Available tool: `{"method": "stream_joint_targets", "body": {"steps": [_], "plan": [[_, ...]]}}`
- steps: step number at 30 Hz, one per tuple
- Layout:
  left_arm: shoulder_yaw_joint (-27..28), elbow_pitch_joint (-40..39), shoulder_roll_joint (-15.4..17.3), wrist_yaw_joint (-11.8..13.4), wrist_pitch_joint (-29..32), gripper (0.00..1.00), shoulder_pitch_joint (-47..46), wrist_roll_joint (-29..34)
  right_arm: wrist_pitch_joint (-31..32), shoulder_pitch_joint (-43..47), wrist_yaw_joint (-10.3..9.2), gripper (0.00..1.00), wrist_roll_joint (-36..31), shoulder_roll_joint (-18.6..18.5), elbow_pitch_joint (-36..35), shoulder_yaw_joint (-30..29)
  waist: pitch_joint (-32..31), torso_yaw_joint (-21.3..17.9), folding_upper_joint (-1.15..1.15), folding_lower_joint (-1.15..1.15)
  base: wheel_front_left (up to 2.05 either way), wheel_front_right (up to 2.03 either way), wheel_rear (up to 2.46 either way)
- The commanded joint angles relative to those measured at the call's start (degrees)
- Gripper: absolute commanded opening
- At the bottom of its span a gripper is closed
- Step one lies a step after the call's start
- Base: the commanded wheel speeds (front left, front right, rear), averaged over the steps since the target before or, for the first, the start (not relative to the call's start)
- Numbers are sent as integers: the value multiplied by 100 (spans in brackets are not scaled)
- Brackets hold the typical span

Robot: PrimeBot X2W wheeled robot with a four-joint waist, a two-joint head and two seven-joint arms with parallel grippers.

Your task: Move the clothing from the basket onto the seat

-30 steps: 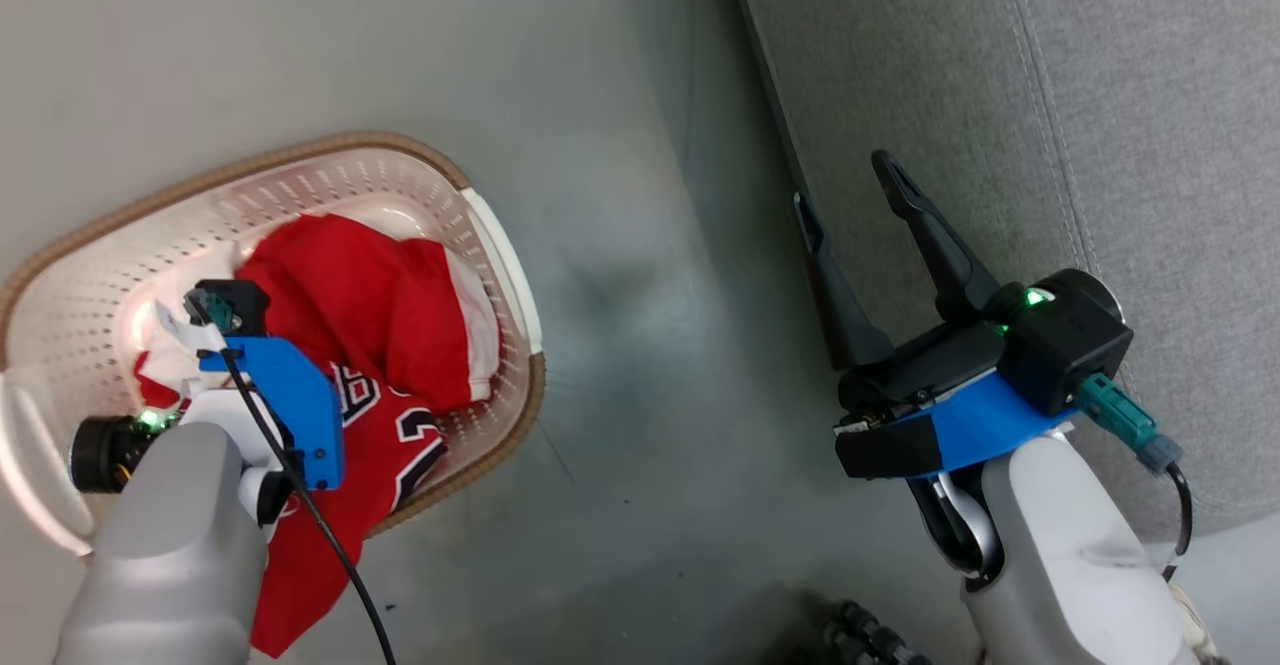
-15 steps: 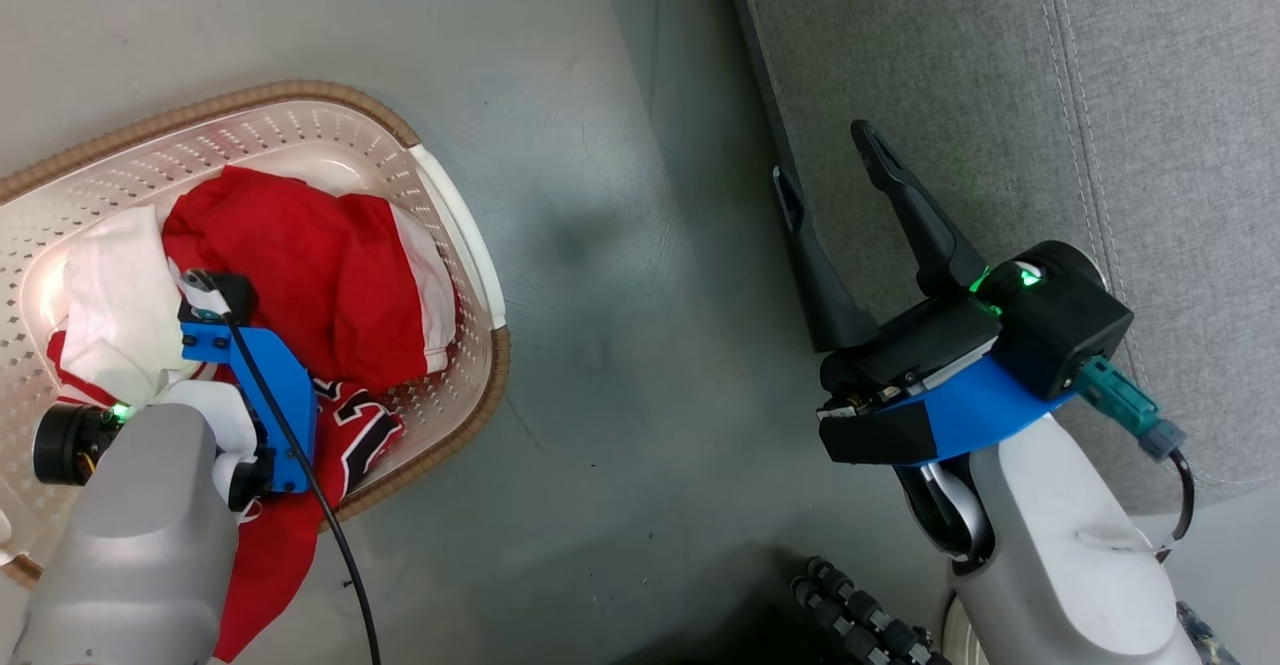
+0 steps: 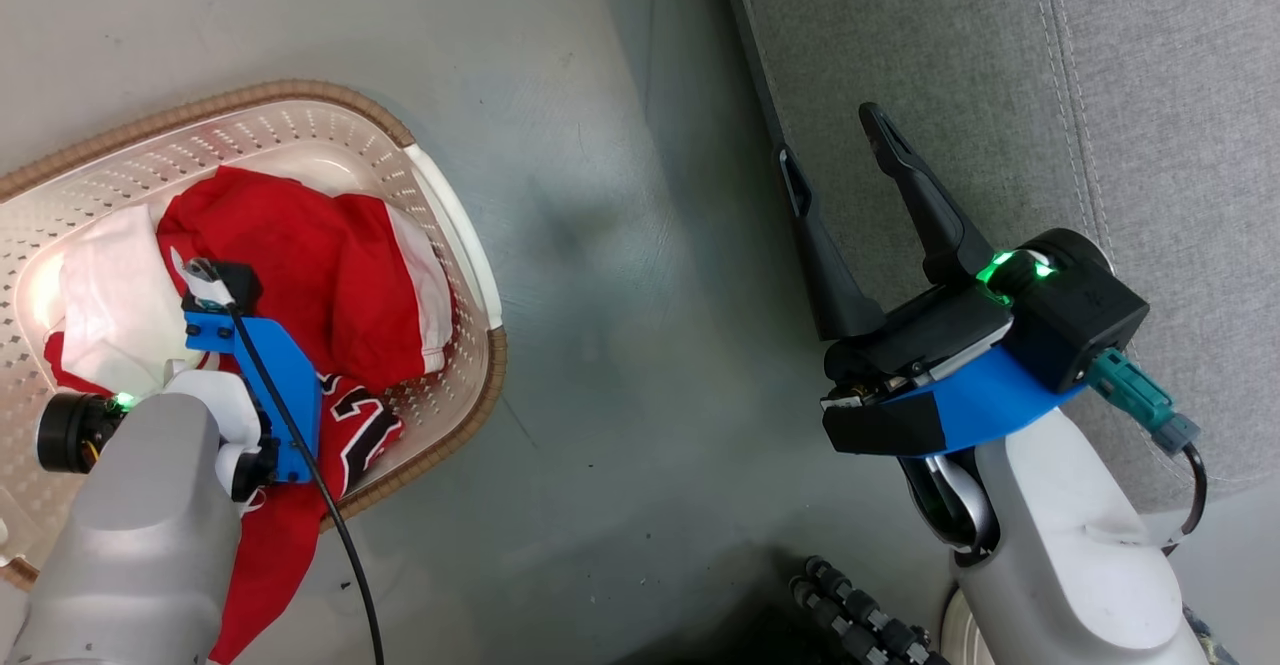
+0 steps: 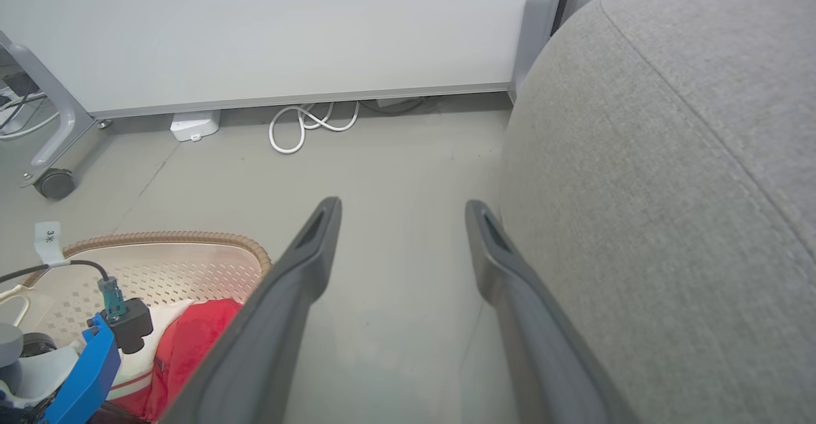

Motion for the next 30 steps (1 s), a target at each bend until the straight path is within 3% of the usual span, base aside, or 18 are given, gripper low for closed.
{"method": "stream_joint_targets", "body": {"steps": [1, 10, 21, 30], "plan": [[-39, -71, 12, -39, -93, 0, -26, -46, -28, -60, 1, 100, 7, -5, 7, -5, -45, 14, 0, 0, 0, 0, 0], [-53, -214, -234, -40, -676, 0, 189, -366, -25, -55, 1, 100, -153, -8, 185, -76, -732, 242, 0, 0, 0, 0, 0], [-483, -537, -833, -41, -1737, 0, 717, -1075, 9, 452, 1, 100, -518, -12, 664, -386, -2630, 949, 0, 0, 0, 0, 0], [-1170, -1063, -1047, -42, -2303, 0, 1033, -1852, 330, 1050, 1, 100, -642, -13, 693, -584, -3987, 1406, 0, 0, 0, 0, 0]]}}
